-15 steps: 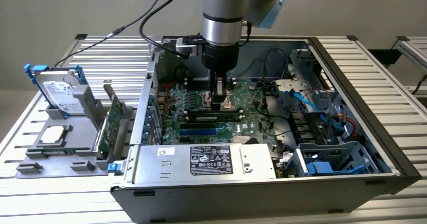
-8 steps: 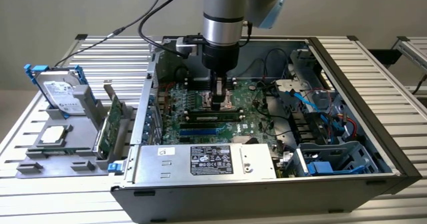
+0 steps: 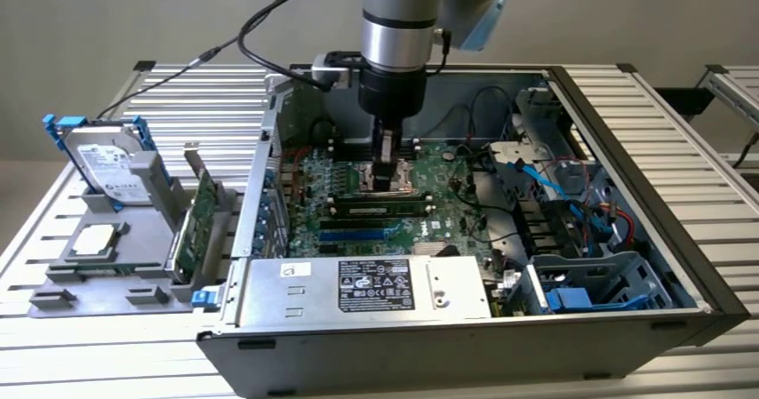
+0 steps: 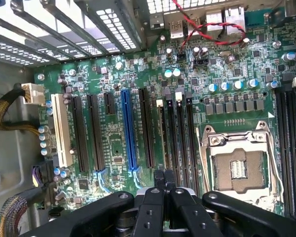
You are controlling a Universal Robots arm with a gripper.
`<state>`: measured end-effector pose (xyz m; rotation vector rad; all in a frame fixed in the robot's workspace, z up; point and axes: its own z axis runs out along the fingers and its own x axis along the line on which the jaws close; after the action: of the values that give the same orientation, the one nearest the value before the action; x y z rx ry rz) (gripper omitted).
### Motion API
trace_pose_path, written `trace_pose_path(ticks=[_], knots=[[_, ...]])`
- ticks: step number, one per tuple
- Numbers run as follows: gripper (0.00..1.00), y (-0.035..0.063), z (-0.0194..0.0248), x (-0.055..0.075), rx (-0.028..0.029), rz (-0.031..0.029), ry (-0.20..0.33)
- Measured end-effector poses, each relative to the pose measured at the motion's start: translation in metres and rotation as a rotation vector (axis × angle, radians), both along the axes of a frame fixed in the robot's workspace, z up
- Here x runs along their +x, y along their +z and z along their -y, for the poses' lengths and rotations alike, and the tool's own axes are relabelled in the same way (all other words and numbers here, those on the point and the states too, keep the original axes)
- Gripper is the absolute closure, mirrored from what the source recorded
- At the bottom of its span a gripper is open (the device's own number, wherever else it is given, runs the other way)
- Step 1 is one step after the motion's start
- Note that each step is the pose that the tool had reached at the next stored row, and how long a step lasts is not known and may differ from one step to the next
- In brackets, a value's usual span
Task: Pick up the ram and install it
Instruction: 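Press down the ram until it locks into place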
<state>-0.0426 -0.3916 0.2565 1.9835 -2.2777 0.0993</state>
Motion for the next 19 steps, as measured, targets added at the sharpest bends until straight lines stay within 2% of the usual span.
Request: trace_pose_path(ticks=[5, 19], knots=[[0.89, 0.0004, 0.0000, 0.0000, -0.0025, 0.0000, -0.064], [0.89, 0.0004, 0.0000, 0.0000, -0.0025, 0.0013, -0.281]])
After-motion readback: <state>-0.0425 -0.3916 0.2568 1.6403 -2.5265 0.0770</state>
